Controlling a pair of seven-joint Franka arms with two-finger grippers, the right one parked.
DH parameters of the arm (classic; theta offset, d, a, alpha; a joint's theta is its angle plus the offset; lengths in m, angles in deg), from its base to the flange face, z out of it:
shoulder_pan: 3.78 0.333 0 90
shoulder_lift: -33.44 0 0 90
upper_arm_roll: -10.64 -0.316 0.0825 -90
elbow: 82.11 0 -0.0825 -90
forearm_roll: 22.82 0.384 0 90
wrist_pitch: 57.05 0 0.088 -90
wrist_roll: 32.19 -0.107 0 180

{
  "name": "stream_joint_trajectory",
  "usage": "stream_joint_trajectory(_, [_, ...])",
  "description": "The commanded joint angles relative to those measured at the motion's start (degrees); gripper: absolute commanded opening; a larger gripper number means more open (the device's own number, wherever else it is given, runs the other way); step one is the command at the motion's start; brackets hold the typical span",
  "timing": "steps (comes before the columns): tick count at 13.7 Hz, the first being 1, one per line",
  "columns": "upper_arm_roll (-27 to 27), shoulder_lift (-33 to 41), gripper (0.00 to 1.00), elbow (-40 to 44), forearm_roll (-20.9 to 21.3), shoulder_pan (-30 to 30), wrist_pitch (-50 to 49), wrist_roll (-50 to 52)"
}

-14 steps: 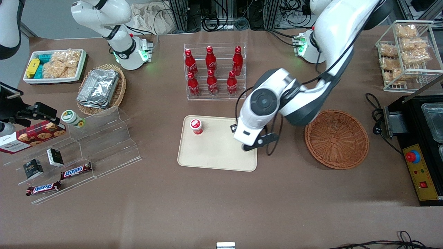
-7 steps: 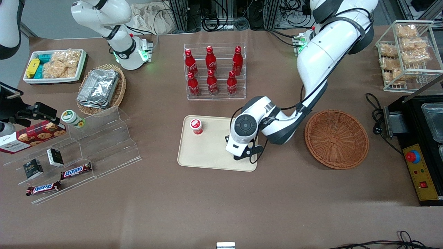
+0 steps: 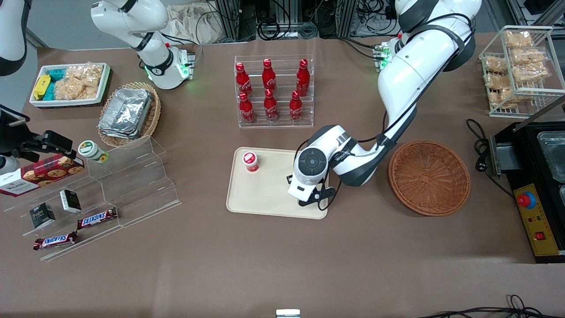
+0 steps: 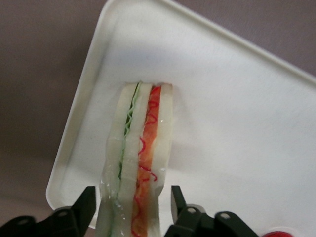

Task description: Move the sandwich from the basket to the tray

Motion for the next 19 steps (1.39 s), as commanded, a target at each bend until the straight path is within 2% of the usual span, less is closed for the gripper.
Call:
stream_joint_trajectory(1, [-0.07,5.82,1.00,0.34,1.03,0.19,-2.68,4.99])
stream_joint_trajectory(5, [0.19,16.90,1.00,-0.09,-0.12,5.19,-12.78,5.35])
stream_joint_trajectory(7, [0.37,23.22,1.00,-2.54,-2.04,9.40,-17.45,4.39])
stream_joint_trajectory(9, [0.45,28.94,1.00,-6.58,-2.84,13.18,-17.73,2.64])
stream_joint_trajectory(11, [0.37,33.16,1.00,-9.05,-6.43,16.70,-17.81,-2.18])
stream_joint_trajectory(13, [0.37,35.28,1.00,-9.76,-8.20,19.25,-17.82,-6.32])
stream_joint_trajectory(15, [0.28,35.38,1.00,-9.85,-8.20,20.48,-18.08,-8.35])
stream_joint_trajectory(19, [0.28,38.80,1.00,-11.78,-11.54,27.69,-19.57,-22.82])
